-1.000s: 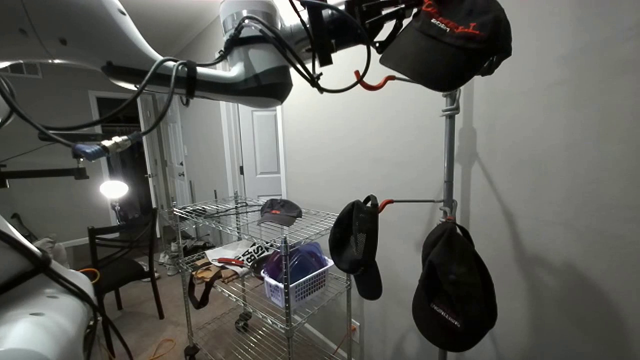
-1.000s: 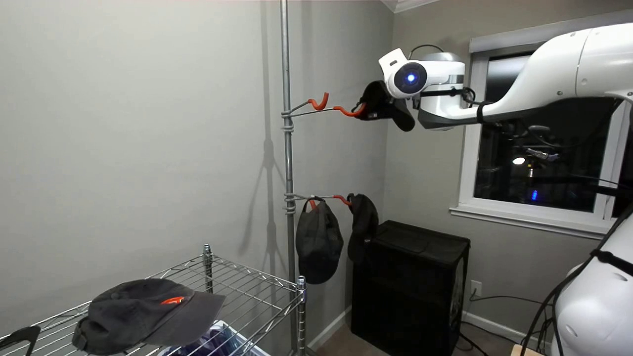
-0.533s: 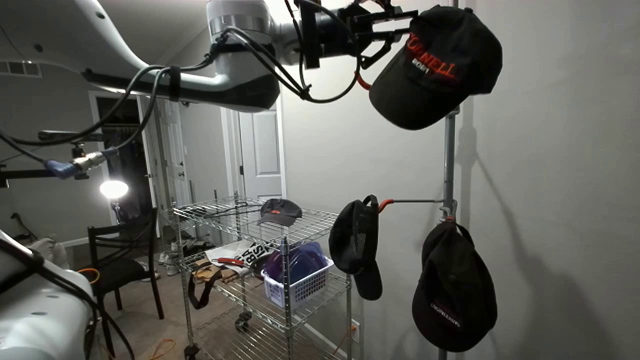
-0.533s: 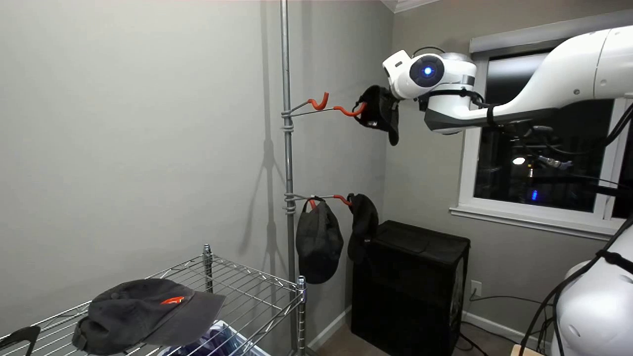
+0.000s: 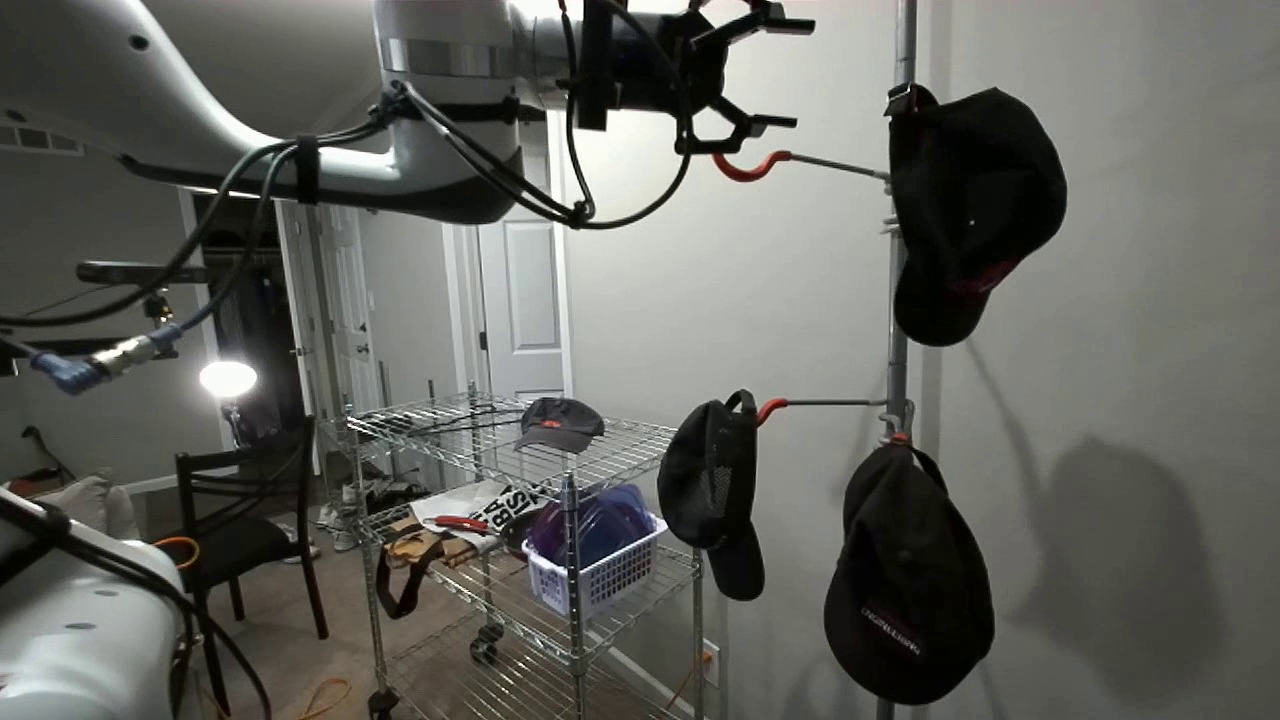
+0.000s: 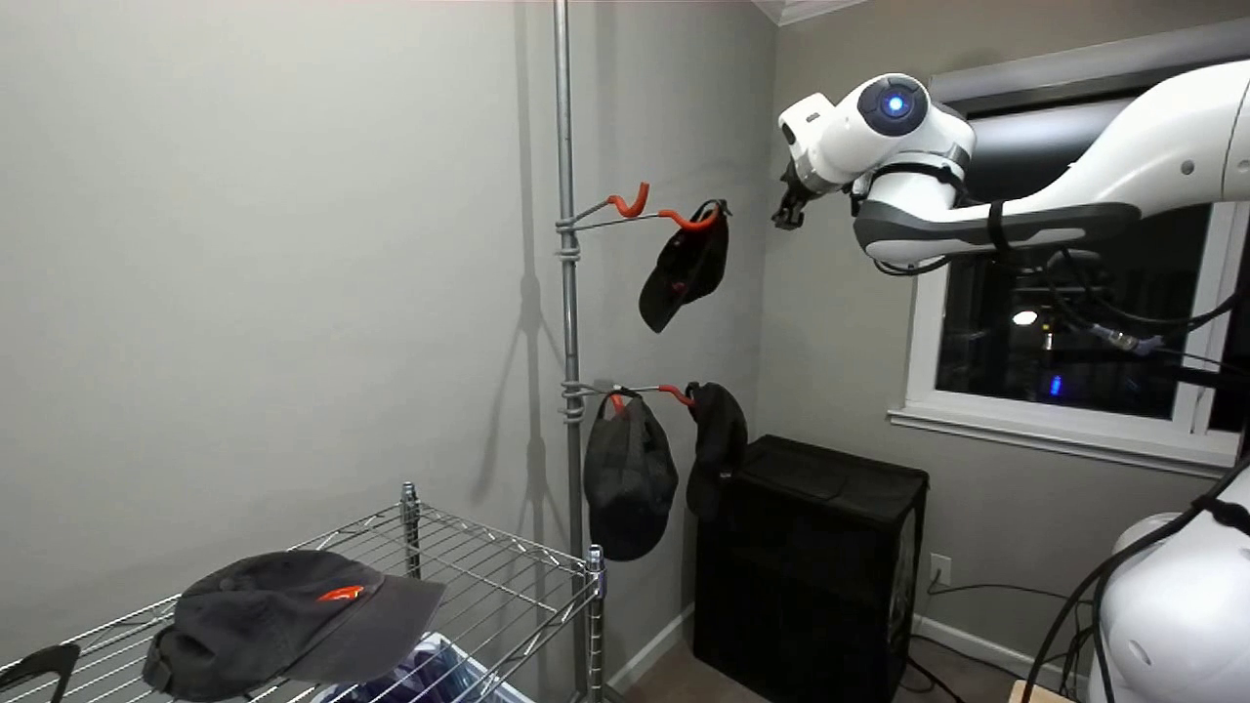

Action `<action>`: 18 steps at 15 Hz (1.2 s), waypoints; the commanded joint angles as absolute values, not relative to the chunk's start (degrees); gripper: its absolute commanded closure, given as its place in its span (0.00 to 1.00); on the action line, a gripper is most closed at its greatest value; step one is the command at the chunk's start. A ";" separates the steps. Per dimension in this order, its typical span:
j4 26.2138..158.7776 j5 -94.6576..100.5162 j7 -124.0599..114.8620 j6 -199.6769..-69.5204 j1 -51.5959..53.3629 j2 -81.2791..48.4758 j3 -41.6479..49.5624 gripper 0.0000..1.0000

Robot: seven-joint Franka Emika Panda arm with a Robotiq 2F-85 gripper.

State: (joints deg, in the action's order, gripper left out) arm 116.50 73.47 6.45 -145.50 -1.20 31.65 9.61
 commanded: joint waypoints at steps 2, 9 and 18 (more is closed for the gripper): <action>120.04 68.25 12.52 -146.29 -0.96 35.82 10.03 0.00; 124.88 67.33 12.84 -145.95 -1.05 40.29 8.70 0.00; 131.67 65.65 13.03 -144.96 1.42 45.73 6.66 0.00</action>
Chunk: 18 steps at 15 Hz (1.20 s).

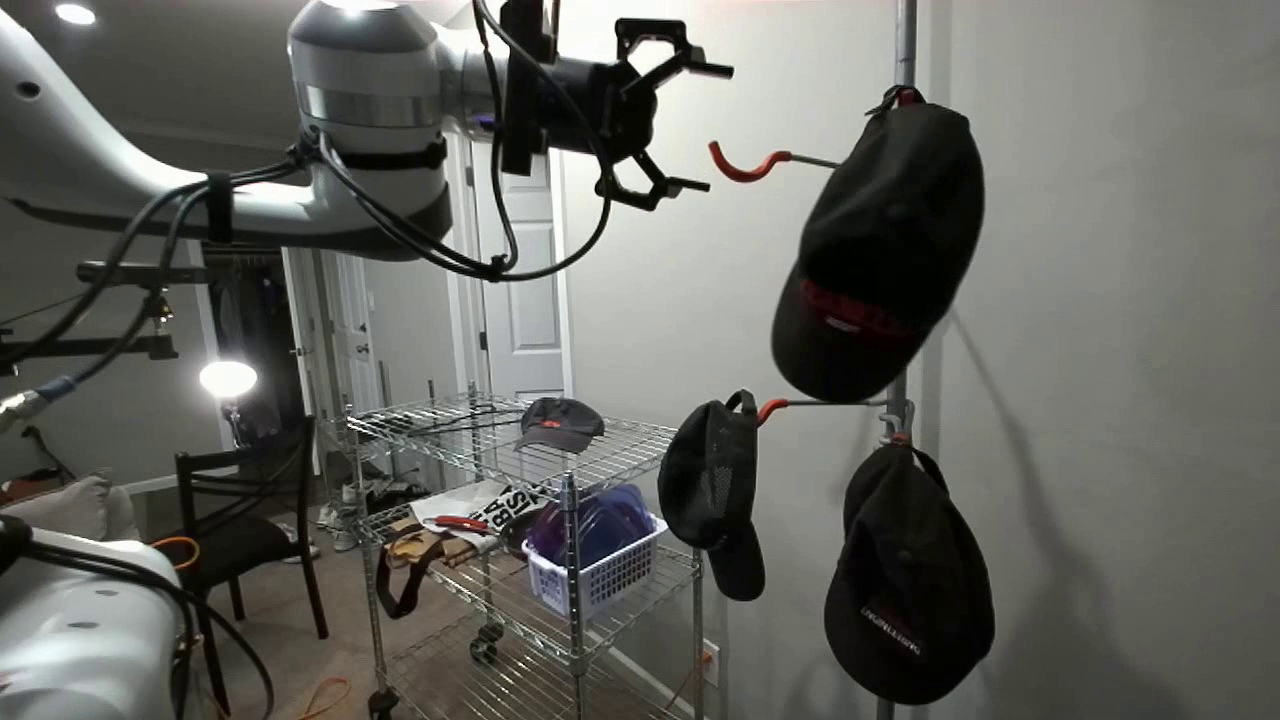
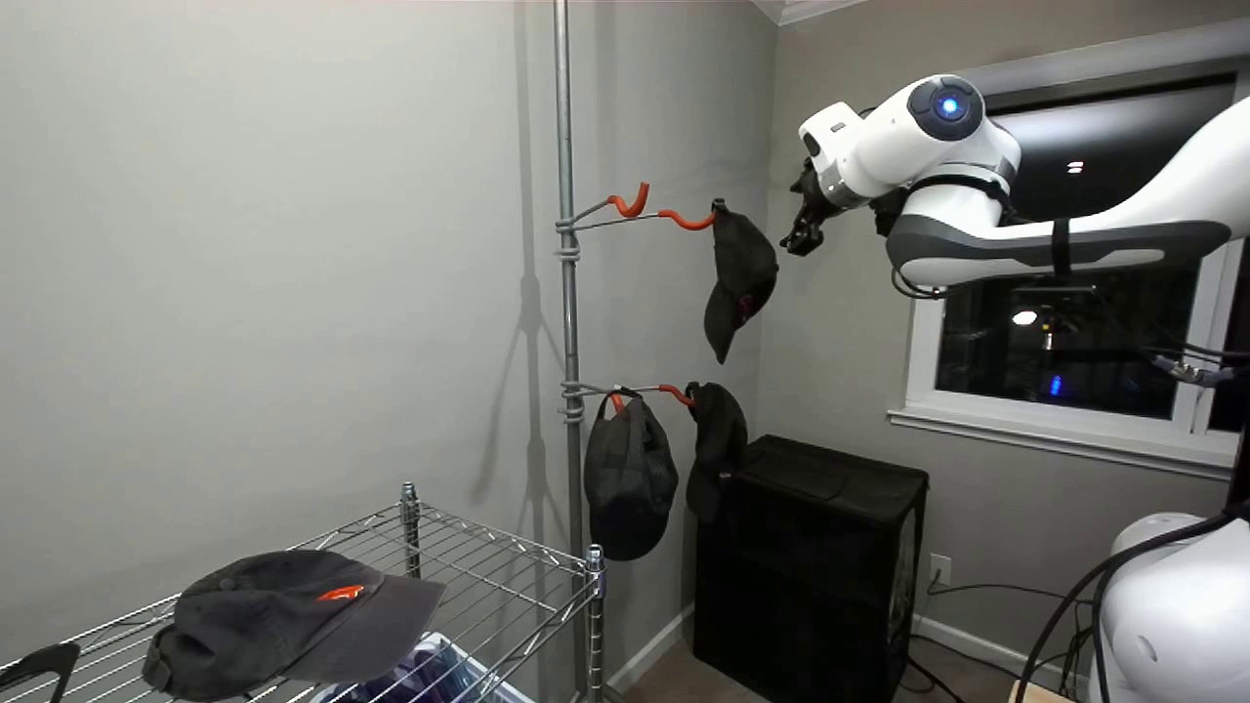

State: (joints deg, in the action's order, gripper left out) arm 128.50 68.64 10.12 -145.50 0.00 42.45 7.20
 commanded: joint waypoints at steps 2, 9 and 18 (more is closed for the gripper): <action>133.90 62.10 14.23 -144.07 3.49 48.07 6.16 0.00; 140.51 50.21 19.35 -140.24 10.26 54.87 2.87 0.00; 145.94 35.30 20.81 -134.91 19.14 57.77 -3.64 0.00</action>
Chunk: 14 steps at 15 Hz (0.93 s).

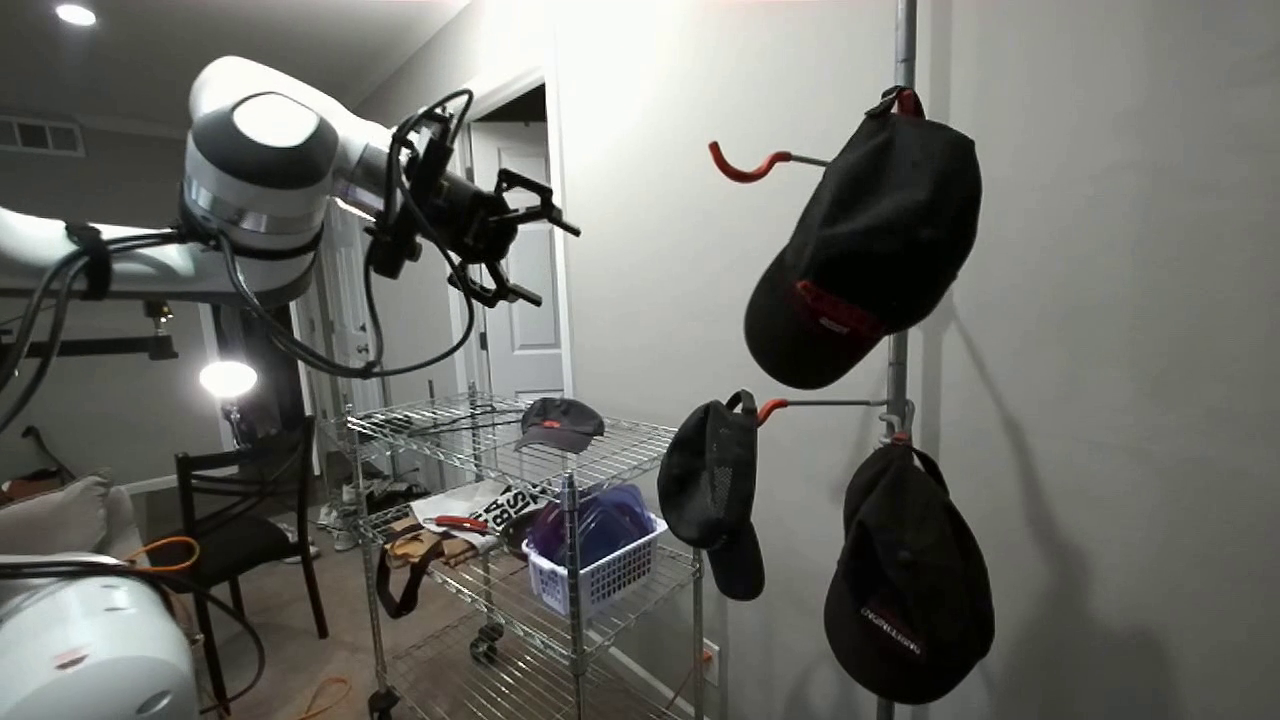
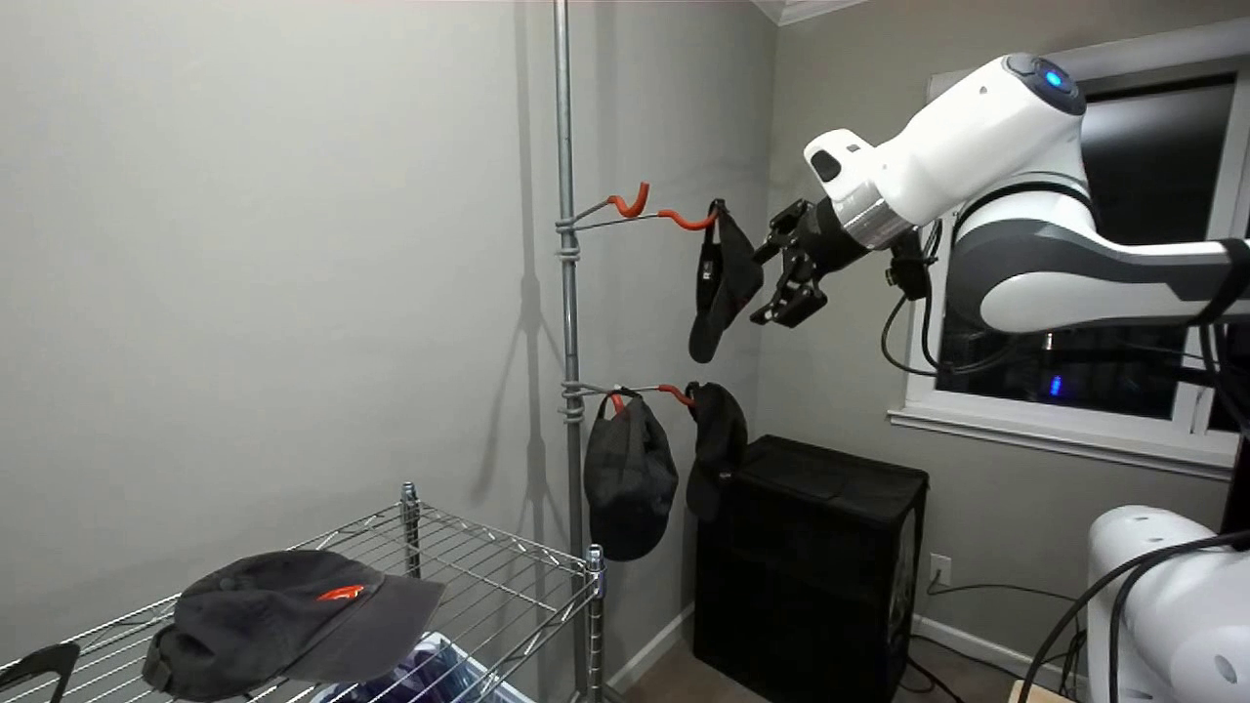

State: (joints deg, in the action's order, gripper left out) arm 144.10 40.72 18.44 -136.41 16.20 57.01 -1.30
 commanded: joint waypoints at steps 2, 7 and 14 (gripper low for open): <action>146.41 31.14 19.90 -136.25 21.57 55.35 -5.93 0.00; 145.81 23.13 18.70 -140.73 24.16 47.00 -11.39 0.00; 141.11 17.76 18.19 -147.22 25.26 31.94 -16.36 0.00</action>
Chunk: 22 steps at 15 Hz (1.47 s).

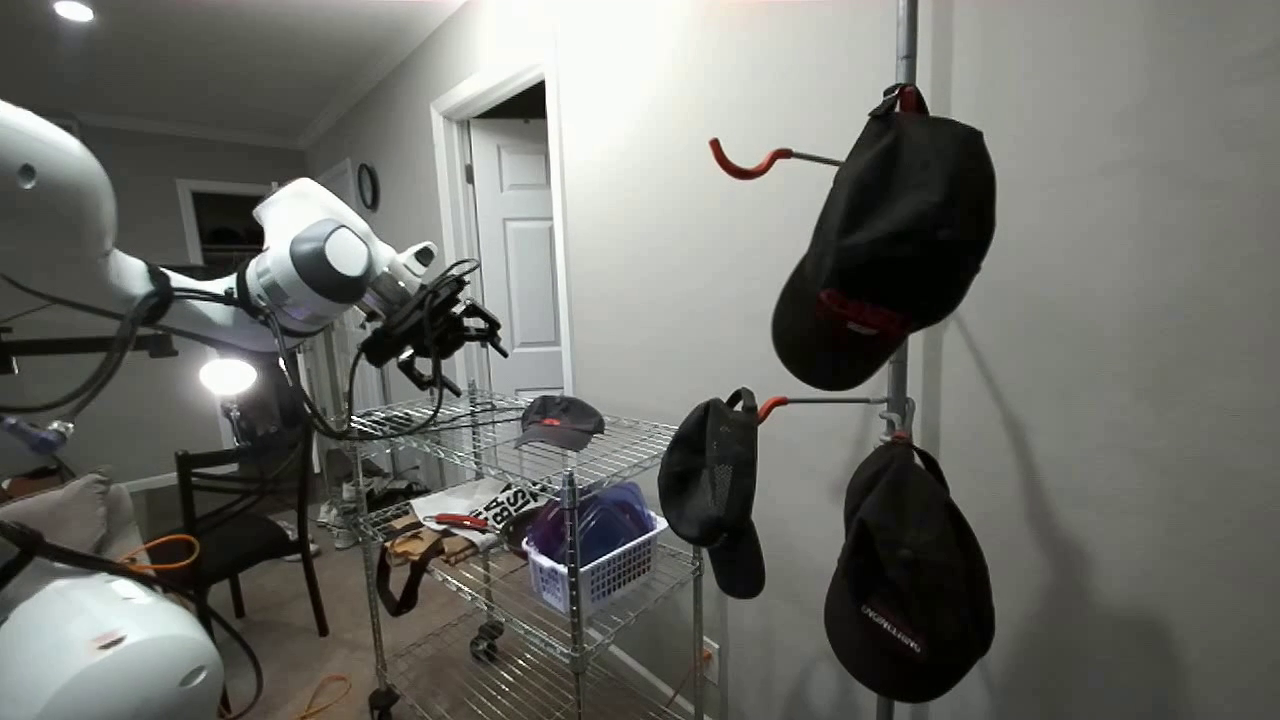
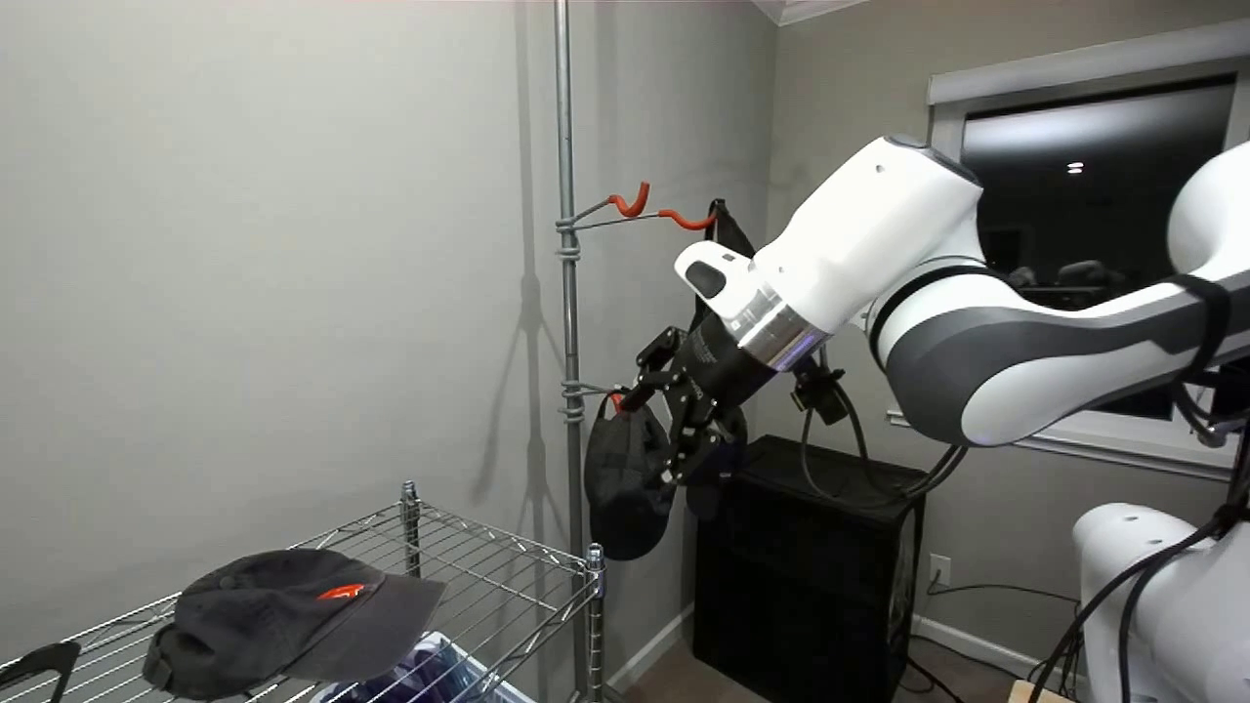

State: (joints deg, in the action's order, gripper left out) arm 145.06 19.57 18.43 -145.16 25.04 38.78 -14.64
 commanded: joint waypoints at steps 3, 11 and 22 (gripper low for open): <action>137.33 17.47 17.79 -148.07 25.21 26.41 -18.52 0.00; 128.54 19.03 15.72 -148.30 23.51 14.70 -21.99 0.00; 118.87 24.82 5.89 -149.11 21.93 0.87 -22.93 0.00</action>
